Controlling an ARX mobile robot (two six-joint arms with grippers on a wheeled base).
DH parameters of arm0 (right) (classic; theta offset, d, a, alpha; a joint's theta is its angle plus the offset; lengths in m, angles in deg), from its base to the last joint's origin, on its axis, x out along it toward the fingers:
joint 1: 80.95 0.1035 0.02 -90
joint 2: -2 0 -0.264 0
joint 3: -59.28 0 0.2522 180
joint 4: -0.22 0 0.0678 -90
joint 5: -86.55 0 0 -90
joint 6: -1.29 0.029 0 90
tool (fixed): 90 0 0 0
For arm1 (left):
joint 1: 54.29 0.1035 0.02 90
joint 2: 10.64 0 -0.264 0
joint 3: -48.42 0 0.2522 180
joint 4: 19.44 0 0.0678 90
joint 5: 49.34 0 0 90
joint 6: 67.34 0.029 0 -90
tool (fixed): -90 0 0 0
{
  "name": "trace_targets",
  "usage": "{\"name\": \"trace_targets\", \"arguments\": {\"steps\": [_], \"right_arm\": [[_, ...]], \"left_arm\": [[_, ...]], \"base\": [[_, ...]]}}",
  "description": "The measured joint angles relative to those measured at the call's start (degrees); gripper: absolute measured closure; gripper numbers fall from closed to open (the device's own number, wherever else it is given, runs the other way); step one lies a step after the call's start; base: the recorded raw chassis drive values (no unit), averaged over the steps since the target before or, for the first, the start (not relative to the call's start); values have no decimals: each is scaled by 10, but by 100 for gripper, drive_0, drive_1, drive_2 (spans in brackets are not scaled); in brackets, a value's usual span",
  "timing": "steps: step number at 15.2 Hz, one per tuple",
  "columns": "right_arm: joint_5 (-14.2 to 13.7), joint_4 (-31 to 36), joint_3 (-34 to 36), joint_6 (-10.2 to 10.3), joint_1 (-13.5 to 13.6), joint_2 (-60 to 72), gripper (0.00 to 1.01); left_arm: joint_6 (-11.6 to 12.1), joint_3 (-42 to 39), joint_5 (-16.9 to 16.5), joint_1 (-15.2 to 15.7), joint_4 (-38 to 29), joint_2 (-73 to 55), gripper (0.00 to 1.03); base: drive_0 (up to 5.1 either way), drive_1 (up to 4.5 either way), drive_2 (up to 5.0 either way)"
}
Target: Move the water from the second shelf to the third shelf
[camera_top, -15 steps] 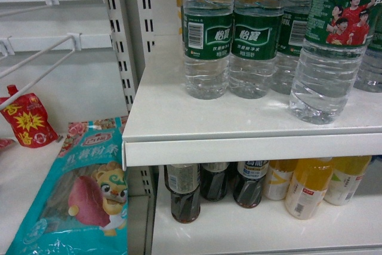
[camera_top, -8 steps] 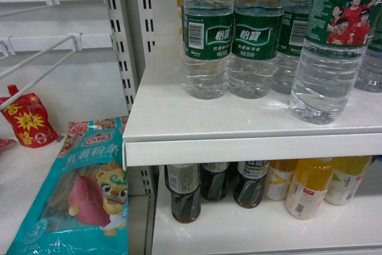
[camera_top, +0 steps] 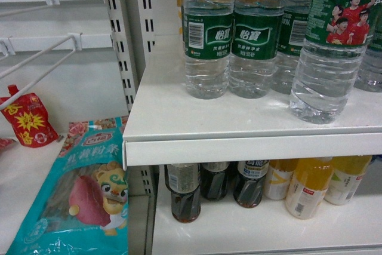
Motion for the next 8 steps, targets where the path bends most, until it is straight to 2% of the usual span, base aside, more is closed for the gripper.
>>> {"name": "trace_targets", "arguments": {"steps": [7,8], "right_arm": [[0,0,0,0,0,0,6],[0,0,0,0,0,0,2]], "left_arm": [[0,0,0,0,0,0,5],[0,0,0,0,0,0,5]], "base": [[0,0,0],[0,0,0]]}}
